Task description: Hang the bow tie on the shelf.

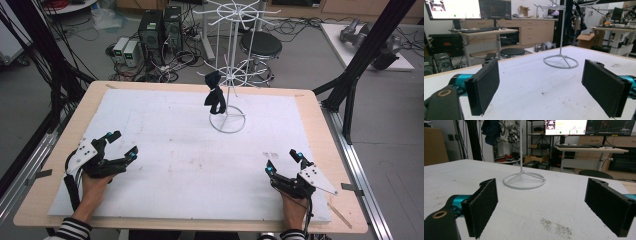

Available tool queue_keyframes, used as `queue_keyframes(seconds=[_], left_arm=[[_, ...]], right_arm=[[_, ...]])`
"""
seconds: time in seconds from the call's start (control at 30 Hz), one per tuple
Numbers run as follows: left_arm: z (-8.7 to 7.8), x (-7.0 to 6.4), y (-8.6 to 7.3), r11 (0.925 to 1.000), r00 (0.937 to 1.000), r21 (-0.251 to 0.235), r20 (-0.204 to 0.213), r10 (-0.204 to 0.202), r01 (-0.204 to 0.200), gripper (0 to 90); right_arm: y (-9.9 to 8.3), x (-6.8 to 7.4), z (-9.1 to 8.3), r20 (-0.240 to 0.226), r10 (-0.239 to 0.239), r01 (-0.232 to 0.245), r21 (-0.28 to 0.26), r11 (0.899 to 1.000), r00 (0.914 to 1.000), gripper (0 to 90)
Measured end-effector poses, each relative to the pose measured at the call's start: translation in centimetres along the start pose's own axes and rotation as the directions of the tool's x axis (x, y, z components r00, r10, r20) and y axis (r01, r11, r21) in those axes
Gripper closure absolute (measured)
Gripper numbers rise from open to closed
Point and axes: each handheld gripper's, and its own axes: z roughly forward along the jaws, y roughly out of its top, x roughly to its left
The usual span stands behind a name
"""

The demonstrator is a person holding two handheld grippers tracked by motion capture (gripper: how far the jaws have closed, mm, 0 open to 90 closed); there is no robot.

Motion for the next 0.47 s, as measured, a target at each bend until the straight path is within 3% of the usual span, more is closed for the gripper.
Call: queue_keyframes(seconds=[0.27,0.47], left_arm=[[-0.9,-0.9,-1.9,0.9988,0.9991,-0.035,-0.024,0.035,-0.036,15.4],[-0.9,-0.6,-1.9,0.9996,0.9989,-0.028,-0.046,0.007,-0.008,15.2]], right_arm=[[0.0,0.0,0.0,0.002,-0.007,0.007,-0.002,1.0,1.0,10.5],[0.0,0.0,0.1,0.003,-0.011,0.011,0.004,1.0,0.9999,10.5]])
